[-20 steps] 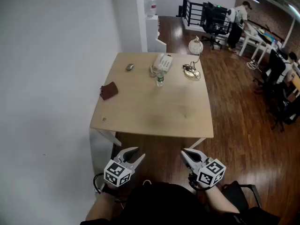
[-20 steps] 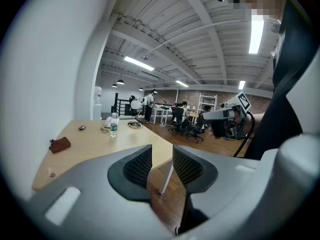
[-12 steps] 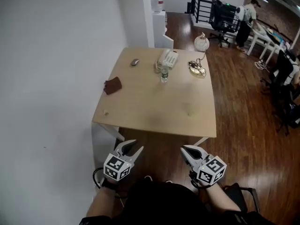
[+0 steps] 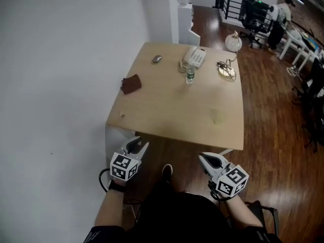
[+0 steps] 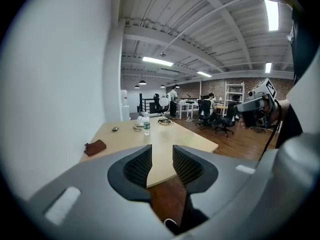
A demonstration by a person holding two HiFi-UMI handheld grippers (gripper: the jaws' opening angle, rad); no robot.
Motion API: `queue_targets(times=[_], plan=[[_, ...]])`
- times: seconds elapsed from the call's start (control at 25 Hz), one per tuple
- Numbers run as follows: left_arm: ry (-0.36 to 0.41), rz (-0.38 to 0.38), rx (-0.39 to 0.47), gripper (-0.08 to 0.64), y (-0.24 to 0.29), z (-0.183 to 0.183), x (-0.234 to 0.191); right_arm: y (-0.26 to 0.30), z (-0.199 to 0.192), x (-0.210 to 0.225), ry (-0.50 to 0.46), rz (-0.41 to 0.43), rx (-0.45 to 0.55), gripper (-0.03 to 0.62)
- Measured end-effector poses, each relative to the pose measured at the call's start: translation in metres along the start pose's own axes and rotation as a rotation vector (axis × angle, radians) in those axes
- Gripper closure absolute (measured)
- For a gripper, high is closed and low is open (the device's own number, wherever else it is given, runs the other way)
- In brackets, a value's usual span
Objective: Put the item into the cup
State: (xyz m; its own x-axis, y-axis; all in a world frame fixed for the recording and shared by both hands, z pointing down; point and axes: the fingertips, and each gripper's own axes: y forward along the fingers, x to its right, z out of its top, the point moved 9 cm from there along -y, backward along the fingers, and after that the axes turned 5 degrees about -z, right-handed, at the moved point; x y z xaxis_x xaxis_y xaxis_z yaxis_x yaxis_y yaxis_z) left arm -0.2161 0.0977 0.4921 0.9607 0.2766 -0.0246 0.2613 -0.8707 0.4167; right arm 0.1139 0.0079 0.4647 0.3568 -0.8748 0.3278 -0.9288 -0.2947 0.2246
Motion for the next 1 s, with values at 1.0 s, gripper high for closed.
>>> queue_targets(times=[1.0], plan=[[-0.139, 0.234, -0.411, 0.433, 0.106, -0.121, -0.307, 0.237, 0.044, 0.032, 0.026, -0.004, -0.110, 0.526]])
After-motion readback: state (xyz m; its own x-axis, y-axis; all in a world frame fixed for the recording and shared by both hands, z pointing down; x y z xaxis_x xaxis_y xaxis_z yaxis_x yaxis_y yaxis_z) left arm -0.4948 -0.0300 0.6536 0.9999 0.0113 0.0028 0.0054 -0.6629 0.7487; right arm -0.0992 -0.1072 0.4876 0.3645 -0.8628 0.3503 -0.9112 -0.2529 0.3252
